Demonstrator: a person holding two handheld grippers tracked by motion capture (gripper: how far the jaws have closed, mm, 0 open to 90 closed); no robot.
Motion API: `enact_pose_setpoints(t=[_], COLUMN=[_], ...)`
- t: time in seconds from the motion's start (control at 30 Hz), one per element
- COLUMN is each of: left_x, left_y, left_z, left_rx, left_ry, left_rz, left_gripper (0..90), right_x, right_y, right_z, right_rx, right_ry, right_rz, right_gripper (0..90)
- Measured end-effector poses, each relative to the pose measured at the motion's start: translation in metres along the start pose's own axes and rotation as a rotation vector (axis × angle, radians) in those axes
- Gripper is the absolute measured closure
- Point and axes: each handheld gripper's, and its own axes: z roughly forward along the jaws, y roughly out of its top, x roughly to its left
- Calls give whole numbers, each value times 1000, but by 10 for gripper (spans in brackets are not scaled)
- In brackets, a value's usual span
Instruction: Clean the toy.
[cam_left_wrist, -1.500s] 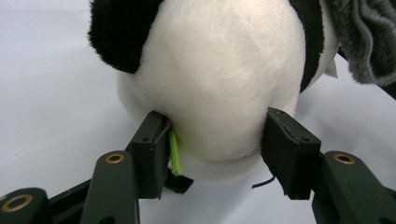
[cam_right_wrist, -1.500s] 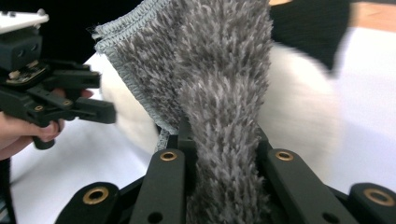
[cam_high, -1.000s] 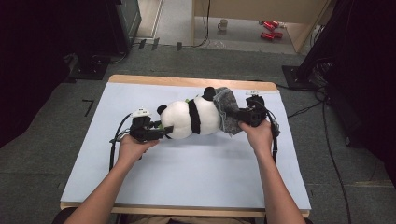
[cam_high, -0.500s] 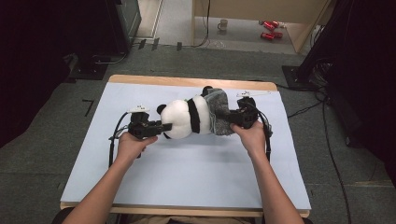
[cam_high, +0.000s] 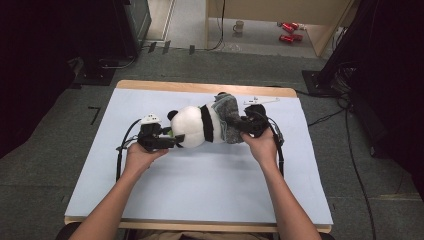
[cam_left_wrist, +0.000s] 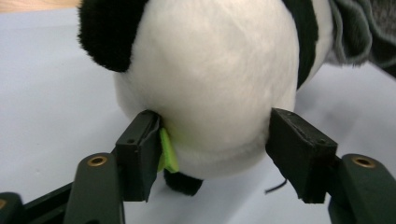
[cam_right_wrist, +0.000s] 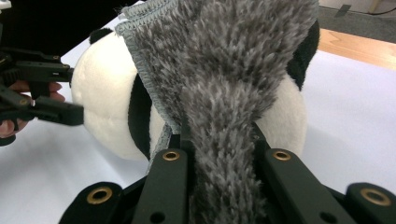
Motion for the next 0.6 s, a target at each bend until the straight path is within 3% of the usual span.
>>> enact_pose_setpoints(t=[0.07,0.2,0.33,0.43,0.53,0.6], left_x=[1,5,3,4,5,5], left_y=[-5,-12,-18,-19,-20,-19], left_z=[0,3,17,24,26,25], left_rx=[-21,-34,18,-19,-30,-26], left_ry=[-1,-20,13,23,11,14], left_rz=[21,21,71,68,43,50], left_gripper=[344,327,247,253,309,410], right_x=[0,-1,-4,-4,-6,-7], right_y=[0,2,2,2,2,1], right_z=[1,2,3,3,3,3], right_rx=[-4,-9,-17,-18,-25,-29], right_ry=[3,2,8,9,11,24], right_rz=[-1,-1,10,15,25,38], right_gripper=[778,777,776,775,773,771])
